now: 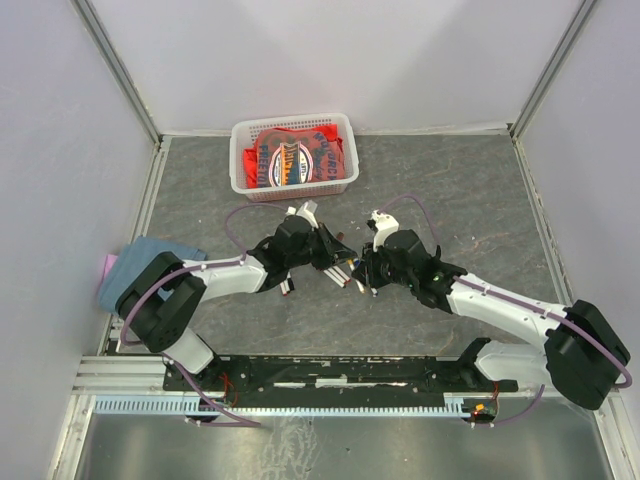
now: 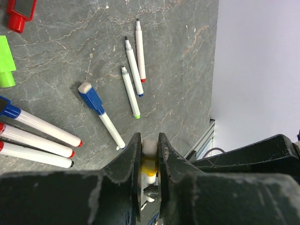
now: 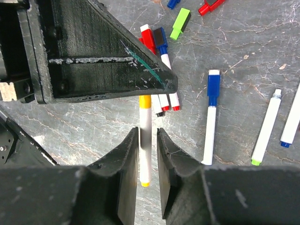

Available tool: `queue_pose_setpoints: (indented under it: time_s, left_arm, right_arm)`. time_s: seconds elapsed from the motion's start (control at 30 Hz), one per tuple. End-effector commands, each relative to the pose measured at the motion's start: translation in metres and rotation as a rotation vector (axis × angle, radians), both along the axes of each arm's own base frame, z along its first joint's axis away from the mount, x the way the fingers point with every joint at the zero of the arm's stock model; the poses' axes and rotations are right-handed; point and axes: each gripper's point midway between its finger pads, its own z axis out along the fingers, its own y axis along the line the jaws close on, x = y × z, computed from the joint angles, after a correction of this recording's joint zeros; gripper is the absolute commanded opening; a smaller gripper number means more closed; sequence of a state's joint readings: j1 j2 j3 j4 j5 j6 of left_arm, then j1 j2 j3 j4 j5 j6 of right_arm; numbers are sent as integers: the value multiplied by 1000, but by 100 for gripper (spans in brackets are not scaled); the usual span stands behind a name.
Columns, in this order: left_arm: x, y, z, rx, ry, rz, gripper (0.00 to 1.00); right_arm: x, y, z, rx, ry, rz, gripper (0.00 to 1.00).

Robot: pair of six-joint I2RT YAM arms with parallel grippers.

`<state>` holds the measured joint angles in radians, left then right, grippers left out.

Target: Open the pen caps

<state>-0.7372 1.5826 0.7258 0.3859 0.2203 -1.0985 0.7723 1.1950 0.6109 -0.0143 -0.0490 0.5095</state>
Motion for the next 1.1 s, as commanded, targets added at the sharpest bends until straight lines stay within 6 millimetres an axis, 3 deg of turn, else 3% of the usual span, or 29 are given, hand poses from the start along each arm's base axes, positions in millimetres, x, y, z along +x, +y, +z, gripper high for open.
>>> queue_pose_setpoints:
  time_s: [0.0,0.3,0.47,0.57,0.77,1.07]
  left_arm:
    - [3,-1,31,-84,-71,-16,3]
    - [2,-7,43,-163,-83,-56,3]
    - [3,-7,42,-183,-80,-70,3]
    - [7,-7,44,-187,-86,-68,3]
    - [36,6,29,5,-77,54,3]
    - [85,19,31,154,-115,301,3]
  right_arm:
    - [1,10,19,69,-40,20,29]
    - [1,19,15,92,-18,40,27]
    - [4,21,12,92,-12,45,3]
    - [5,21,8,79,-8,47,1]
    - [21,-4,-6,-98,-41,-34,1]
    - [35,-34,-21,-364,-123,-130,1]
